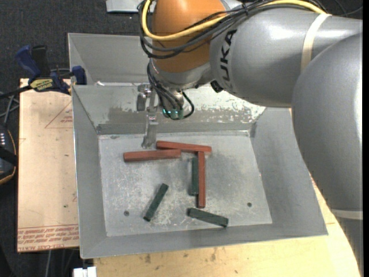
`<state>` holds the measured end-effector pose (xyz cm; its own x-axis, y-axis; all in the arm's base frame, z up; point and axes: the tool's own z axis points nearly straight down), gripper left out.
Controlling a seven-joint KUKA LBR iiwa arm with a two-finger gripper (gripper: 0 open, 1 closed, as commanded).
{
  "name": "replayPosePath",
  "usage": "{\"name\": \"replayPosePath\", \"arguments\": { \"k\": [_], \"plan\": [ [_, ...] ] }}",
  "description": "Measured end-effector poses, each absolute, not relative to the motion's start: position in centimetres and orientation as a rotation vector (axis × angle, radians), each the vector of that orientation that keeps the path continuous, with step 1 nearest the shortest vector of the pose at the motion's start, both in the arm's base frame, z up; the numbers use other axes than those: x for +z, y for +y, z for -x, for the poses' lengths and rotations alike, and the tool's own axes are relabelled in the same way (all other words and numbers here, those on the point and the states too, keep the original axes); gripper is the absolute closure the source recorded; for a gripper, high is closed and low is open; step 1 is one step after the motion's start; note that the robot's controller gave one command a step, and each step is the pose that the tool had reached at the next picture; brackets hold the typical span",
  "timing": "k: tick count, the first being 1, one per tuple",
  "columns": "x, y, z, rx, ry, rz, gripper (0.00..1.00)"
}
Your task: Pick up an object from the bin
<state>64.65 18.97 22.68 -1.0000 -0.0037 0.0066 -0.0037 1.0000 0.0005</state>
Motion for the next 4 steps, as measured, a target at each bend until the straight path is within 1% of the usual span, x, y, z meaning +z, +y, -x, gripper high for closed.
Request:
{"name": "replayPosePath", "arguments": {
  "k": [1,2,3,4],
  "plan": [
    [23.2,18.9,-64.8,-0.003,-3.143,-0.001,0.00],
    [10.4,15.7,-59.5,0.001,-3.133,-0.128,1.00],
    [10.7,15.8,-59.8,-0.002,-3.140,-0.129,0.00],
    [10.7,15.8,-59.8,-0.002,-3.140,-0.128,0.00]
  ]
}}
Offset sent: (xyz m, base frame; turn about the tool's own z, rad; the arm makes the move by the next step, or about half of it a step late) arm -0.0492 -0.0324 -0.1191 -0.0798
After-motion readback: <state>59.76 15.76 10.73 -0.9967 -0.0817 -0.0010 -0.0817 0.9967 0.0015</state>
